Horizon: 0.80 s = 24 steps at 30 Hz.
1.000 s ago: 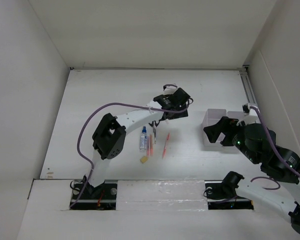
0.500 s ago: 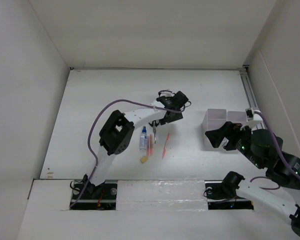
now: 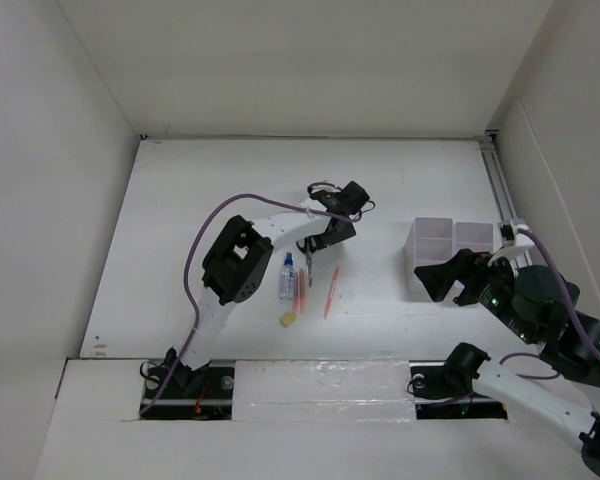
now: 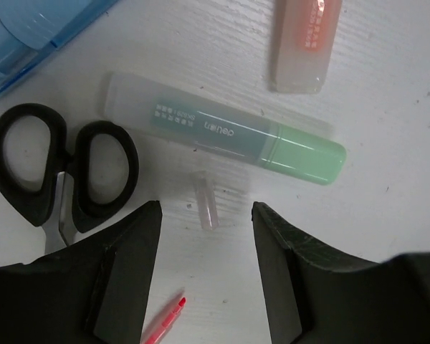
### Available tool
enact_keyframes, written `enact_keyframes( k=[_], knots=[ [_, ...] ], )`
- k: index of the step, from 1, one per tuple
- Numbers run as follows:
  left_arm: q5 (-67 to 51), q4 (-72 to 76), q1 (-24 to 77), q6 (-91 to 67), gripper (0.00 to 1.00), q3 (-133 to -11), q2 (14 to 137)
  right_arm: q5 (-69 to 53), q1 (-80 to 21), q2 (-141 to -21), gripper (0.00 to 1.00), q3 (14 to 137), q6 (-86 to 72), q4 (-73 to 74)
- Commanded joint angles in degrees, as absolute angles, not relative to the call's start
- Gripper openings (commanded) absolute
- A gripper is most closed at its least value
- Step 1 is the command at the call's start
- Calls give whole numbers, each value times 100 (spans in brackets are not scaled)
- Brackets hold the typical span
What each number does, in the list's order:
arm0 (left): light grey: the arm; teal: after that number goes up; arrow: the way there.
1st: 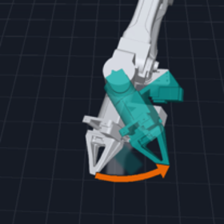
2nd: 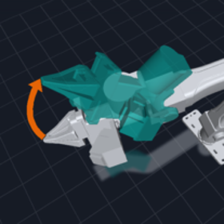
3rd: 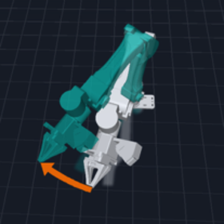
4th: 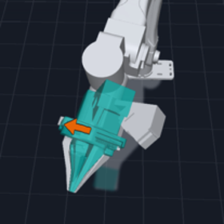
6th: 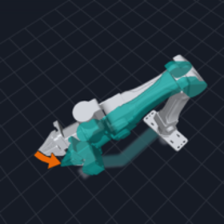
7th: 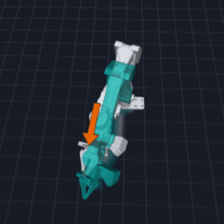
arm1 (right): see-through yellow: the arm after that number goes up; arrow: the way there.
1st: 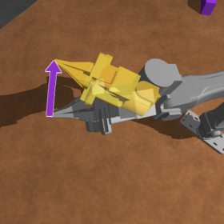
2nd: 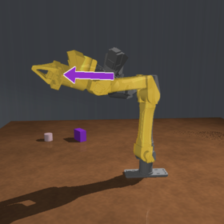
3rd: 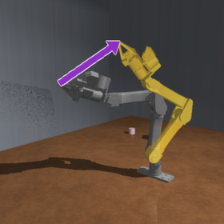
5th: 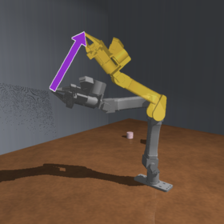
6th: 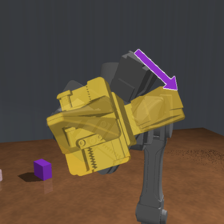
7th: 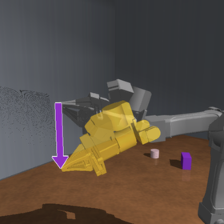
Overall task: Sort the stationery into containers
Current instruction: Pick up the pen cap from the center of the board.
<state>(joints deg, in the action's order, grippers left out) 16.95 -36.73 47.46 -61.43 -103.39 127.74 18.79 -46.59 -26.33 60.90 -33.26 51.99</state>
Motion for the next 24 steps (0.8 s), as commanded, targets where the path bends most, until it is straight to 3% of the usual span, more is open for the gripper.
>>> enact_keyframes(
  k=[1,8,13,24],
  knots=[
    [1811,-3858,4685,-6293,49,-10458,12805,1775,-4711,-2541,92,6073,-3252,5036],
    [1819,-4200,4685,-6240,48,-10933,13148,1714,-4711,-2355,92,6073,-3252,4984],
    [1880,-4342,4685,-6240,36,-10916,13219,1662,-4711,-2294,92,6073,-3252,4983],
    [1934,-4692,4685,-6267,35,-10977,13350,1608,-4711,-2127,92,6126,-3199,4983]
  ],
)
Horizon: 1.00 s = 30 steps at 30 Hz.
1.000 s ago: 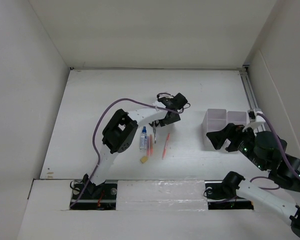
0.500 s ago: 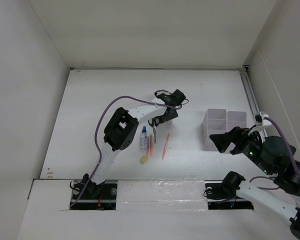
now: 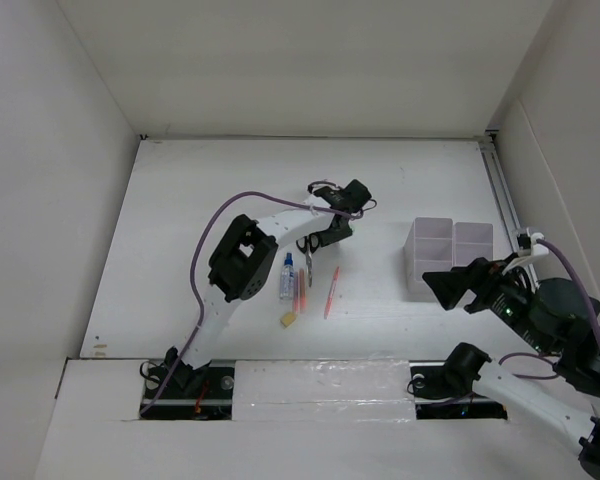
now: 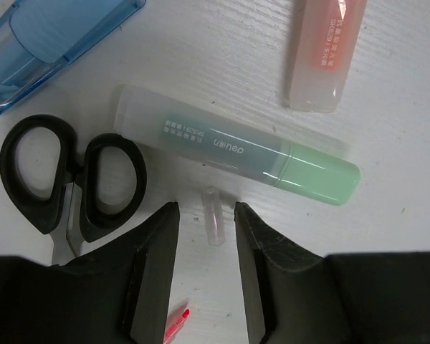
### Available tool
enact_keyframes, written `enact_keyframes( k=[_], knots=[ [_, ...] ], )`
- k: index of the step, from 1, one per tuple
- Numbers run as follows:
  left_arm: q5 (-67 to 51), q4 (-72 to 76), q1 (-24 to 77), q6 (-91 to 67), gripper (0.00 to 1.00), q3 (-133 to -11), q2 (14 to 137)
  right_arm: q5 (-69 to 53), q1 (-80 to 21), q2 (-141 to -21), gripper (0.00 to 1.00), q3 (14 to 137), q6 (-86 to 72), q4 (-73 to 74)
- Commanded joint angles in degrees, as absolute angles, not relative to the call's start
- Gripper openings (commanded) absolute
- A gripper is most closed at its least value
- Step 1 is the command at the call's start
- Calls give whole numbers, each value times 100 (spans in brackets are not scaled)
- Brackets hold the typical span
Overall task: Sort the stationery into containers
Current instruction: Pick up the pen cap from the center of the board.
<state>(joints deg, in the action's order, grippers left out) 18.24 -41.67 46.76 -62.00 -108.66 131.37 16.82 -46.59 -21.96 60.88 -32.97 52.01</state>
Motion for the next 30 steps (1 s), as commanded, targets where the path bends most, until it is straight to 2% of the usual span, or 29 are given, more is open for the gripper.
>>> enact_keyframes(
  k=[1,6,13,15,16,23,30],
  knots=[
    [1934,-4693,4685,-6267,33,-10978,13351,1608,-4711,-2075,92,6126,-3199,4983],
    [1934,-4808,4685,-6267,18,-10917,13465,1608,-4711,-2074,92,6179,-3199,4983],
    [1715,-4466,4685,-6197,14,-10600,13465,1556,-4711,-2126,92,6179,-3199,4983],
    [1661,-4360,4685,-6101,2,-10468,13465,1556,-4711,-2188,92,6179,-3199,4983],
    [1574,-4281,4685,-6100,0,-10468,13465,1486,-4711,-2188,92,6179,-3199,4983],
    [1467,-3806,4816,-5784,0,-10082,12878,1117,-4711,-2627,90,5846,-3339,4790],
    [2038,-3822,4816,-5204,0,-10081,11666,949,-4711,-2803,84,4571,-4307,3947]
  ],
)
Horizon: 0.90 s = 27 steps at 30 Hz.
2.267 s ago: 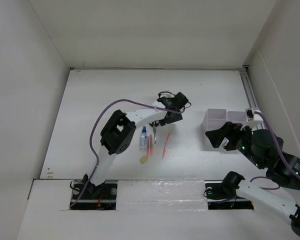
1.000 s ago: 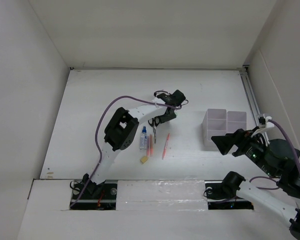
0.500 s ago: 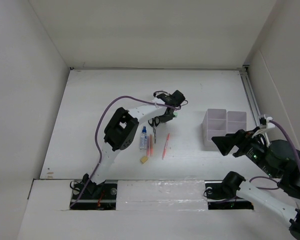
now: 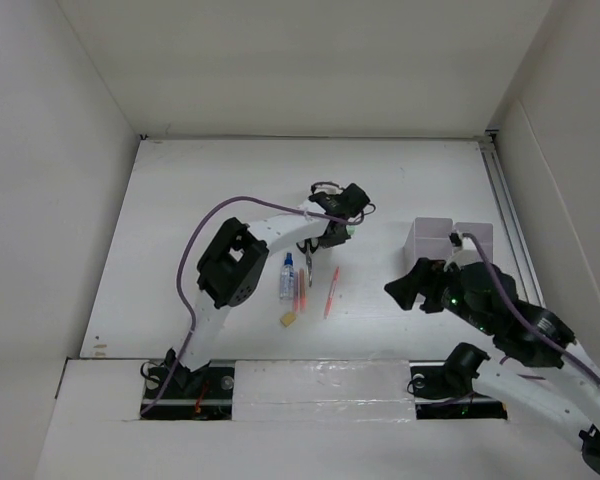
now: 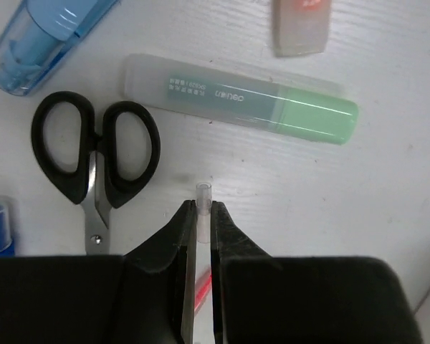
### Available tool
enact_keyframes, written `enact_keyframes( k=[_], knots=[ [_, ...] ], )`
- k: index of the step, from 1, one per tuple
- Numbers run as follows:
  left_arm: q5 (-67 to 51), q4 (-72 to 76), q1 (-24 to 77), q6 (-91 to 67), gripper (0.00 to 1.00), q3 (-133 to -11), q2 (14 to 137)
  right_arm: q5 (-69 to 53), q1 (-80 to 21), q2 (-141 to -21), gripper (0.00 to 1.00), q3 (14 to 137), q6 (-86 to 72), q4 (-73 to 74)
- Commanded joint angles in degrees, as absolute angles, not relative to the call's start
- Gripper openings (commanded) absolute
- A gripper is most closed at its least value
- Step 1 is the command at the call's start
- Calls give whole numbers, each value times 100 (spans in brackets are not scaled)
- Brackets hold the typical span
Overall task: Sort the stationery into containers
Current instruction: Pick up the pen cap from the center of the board, then pick up the pen from the center of the board.
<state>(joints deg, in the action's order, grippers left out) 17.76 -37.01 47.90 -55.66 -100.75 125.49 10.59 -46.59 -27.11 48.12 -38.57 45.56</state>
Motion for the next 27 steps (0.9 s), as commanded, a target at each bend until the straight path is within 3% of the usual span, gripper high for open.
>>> enact_keyframes(
  k=[1,9,17,27],
  knots=[
    [2170,-3823,4816,-5081,0,-10151,11541,888,-4711,-2926,84,4388,-4359,3711],
    [2566,-4007,4457,-4764,0,-10021,10372,1564,-5272,-4437,82,4218,-4755,2752],
    [2206,-3604,3472,-4404,0,-8957,8704,2741,-6275,-7326,81,5229,-5536,2935],
    [2153,-3735,3199,-3604,0,-8367,7164,2962,-6267,-8822,73,6011,-5599,2961]
  ],
)
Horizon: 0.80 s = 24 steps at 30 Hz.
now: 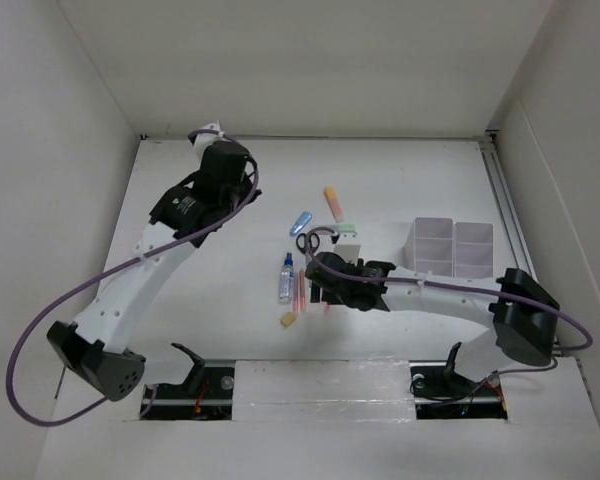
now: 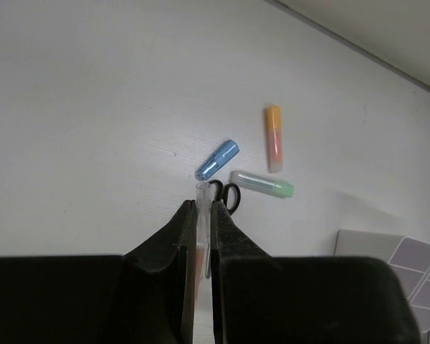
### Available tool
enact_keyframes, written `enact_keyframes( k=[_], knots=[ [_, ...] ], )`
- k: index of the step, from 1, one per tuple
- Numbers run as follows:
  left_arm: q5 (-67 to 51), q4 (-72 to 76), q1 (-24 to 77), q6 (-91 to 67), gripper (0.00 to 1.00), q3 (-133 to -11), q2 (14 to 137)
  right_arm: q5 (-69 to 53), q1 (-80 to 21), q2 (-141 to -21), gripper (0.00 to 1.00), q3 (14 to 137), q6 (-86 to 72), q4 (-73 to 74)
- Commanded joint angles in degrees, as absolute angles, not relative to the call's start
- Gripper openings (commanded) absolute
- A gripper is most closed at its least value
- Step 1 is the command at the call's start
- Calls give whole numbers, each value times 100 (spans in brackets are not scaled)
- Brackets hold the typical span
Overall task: Sort the stationery into containers
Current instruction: Pick up the pen from the center of the board.
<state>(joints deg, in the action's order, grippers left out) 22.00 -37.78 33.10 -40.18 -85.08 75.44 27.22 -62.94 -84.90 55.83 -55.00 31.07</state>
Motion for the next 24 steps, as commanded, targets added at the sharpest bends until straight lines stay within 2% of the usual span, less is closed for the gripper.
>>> enact_keyframes(
  k=[1,4,11,24],
  knots=[
    [2101,-3735,3199,-3551,0,-8367,7033,2962,-6267,-8937,73,6073,-5599,2962],
    [2101,-3788,3199,-3349,0,-8244,6865,3023,-6214,-9254,69,6240,-5774,3128],
    [1837,-3543,3199,-3130,0,-7709,6593,3146,-6091,-9790,67,6705,-6151,3594],
    [1512,-3287,3199,-2830,0,-7049,6223,2962,-5766,-10160,64,6434,-6328,3445]
  ],
)
